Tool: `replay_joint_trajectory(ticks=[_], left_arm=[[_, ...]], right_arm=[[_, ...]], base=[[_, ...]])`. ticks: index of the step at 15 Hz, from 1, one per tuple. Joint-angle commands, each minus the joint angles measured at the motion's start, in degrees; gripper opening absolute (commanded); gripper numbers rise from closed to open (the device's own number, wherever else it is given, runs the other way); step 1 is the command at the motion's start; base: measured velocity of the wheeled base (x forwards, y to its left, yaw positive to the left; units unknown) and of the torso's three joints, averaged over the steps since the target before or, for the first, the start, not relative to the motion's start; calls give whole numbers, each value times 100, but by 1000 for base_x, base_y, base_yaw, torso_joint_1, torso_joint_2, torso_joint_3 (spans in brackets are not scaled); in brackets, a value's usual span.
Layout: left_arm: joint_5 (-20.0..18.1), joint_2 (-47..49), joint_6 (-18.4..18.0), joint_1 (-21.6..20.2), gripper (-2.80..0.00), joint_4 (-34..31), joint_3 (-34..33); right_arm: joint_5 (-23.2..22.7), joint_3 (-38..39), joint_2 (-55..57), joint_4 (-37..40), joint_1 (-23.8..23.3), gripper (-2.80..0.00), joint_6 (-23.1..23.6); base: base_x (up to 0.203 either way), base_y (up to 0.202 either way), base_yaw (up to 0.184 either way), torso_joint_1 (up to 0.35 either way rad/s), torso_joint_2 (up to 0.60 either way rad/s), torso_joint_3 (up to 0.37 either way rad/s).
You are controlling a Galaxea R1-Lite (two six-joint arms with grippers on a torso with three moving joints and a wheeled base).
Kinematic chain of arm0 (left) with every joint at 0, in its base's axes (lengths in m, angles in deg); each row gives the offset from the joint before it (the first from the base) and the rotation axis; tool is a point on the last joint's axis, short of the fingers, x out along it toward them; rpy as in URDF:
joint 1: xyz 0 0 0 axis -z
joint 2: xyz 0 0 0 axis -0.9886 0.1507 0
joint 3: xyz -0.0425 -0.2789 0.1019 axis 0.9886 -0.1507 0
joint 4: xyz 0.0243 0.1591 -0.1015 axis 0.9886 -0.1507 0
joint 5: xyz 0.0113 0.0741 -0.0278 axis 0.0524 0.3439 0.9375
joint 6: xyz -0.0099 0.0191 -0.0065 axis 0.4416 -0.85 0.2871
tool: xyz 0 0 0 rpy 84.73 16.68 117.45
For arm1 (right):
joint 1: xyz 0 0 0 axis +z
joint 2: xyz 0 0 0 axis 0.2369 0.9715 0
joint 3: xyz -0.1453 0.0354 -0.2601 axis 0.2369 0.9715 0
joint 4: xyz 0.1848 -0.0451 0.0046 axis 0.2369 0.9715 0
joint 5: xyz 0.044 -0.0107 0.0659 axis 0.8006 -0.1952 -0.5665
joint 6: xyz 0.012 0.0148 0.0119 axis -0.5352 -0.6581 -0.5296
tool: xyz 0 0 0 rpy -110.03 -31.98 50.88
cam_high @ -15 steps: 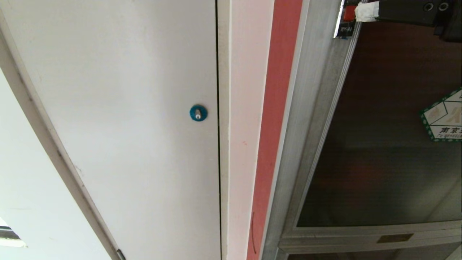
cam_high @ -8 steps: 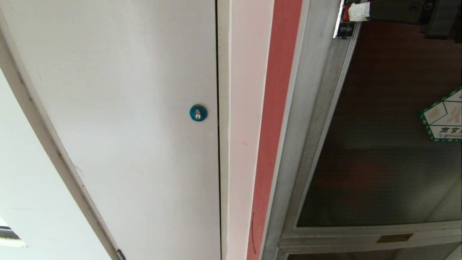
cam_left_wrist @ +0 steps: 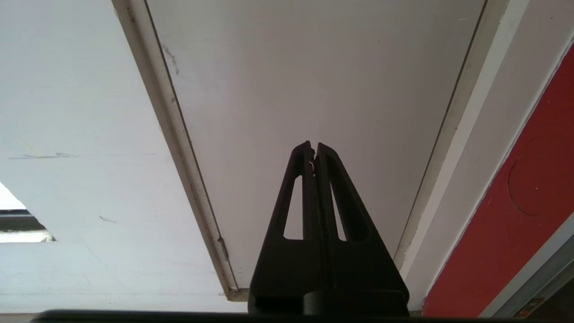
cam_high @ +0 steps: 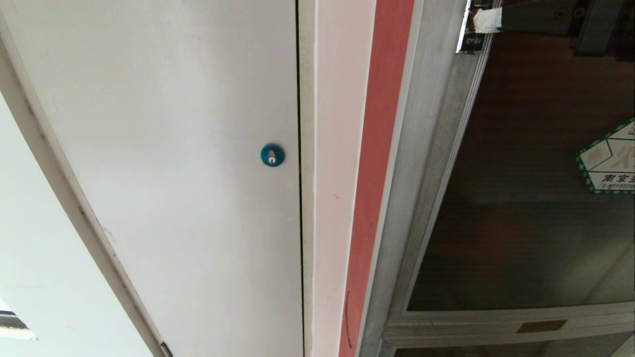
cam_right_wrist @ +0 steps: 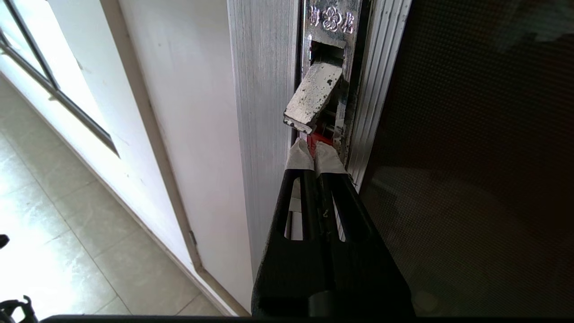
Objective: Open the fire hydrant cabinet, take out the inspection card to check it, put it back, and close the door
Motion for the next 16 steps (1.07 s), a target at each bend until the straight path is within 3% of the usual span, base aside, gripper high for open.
replay_joint_trajectory(ticks=[1, 5, 9, 11, 13, 14, 16], left_arm=[[-2, 7, -1, -2, -280, 2, -44], [-2, 7, -1, -2, -280, 2, -44], [-2, 7, -1, -2, -280, 2, -44], [-2, 7, -1, -2, -280, 2, -44], [-2, 7, -1, -2, -280, 2, -44], [-2, 7, -1, -2, -280, 2, -44], [-2, 7, -1, -2, -280, 2, -44]], right_arm=[[-5, 65, -95, 55, 5, -280, -2], [-27, 423, -554, 208, 320, -280, -667], [90, 1083, -1138, 141, 820, -280, -797], [821, 1582, -1248, -291, 1149, -280, -792], [2133, 2105, -1291, -1198, 1854, -280, -704], [2792, 2373, -1294, -1683, 2168, -280, -534], [3429, 2755, -1222, -2838, 2374, -280, 37]], base=[[0, 0, 0, 0, 0, 0], [0, 0, 0, 0, 0, 0], [0, 0, 0, 0, 0, 0], [0, 0, 0, 0, 0, 0], [0, 0, 0, 0, 0, 0], [0, 0, 0, 0, 0, 0], [0, 0, 0, 0, 0, 0]])
